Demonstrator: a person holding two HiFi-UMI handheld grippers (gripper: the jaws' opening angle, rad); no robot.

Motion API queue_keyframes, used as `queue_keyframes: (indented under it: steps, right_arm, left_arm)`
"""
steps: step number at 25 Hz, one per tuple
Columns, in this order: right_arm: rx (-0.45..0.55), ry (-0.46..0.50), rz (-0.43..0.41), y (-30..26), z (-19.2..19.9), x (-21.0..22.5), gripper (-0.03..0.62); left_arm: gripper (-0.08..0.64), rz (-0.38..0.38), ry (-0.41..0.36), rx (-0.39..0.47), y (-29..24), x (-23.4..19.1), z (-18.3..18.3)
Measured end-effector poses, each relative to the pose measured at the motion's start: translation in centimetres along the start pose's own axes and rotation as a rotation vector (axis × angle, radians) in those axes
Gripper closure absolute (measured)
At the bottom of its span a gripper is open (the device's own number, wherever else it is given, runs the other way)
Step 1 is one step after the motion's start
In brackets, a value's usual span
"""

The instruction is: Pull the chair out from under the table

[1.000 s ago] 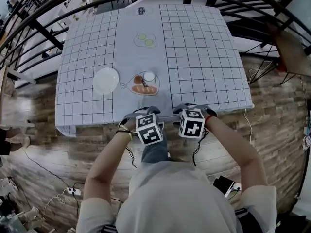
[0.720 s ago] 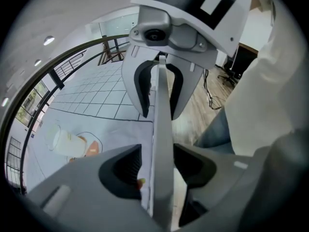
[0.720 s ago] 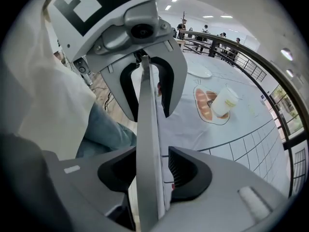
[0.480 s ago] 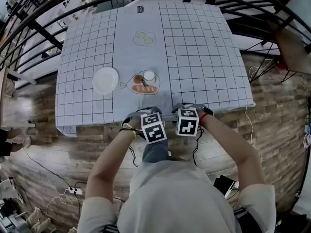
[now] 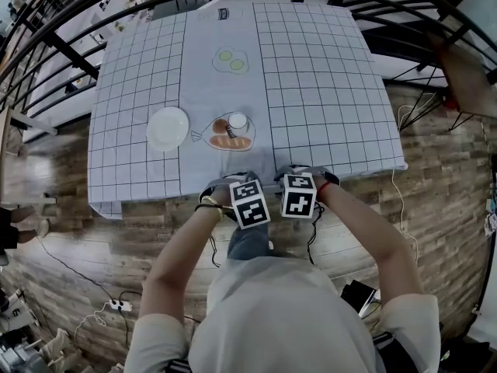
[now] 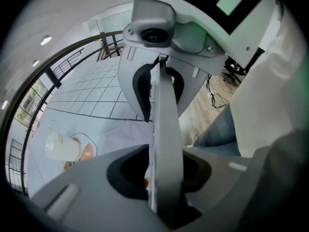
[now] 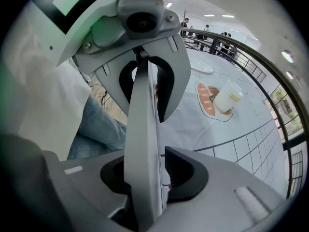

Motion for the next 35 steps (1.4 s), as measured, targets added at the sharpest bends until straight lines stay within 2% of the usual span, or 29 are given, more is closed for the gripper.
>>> queue_keyframes:
  steps: [7, 11, 35]
  right_arm:
    - [-0.013, 0.005, -0.014, -0.14, -0.01, -0.1, 0.472]
    - [-0.023, 0.05, -0.017, -0.17, -0.04, -0.44, 0.513]
    - [-0.038, 0.053, -0.03, -0.28, -0.04, -0.42, 0.518]
  left_arm:
    - [0.467, 0.035, 0.0, -0.009, -0.22, 0.05, 0.02]
    - [0.474, 0.05, 0.008, -0.015, -0.26, 0.01, 0.02]
    - [0.479, 0.054, 0.001, -0.012, -0.23, -0.01, 0.05]
Point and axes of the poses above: the fingertips, and each gripper's own axes: y backward along the fingers, x to its right, z out of its underside, the point moved 7 cm from there along y, backward along the fingers, and after that the axes turned 6 degrees about x, right-handed, at the moved point
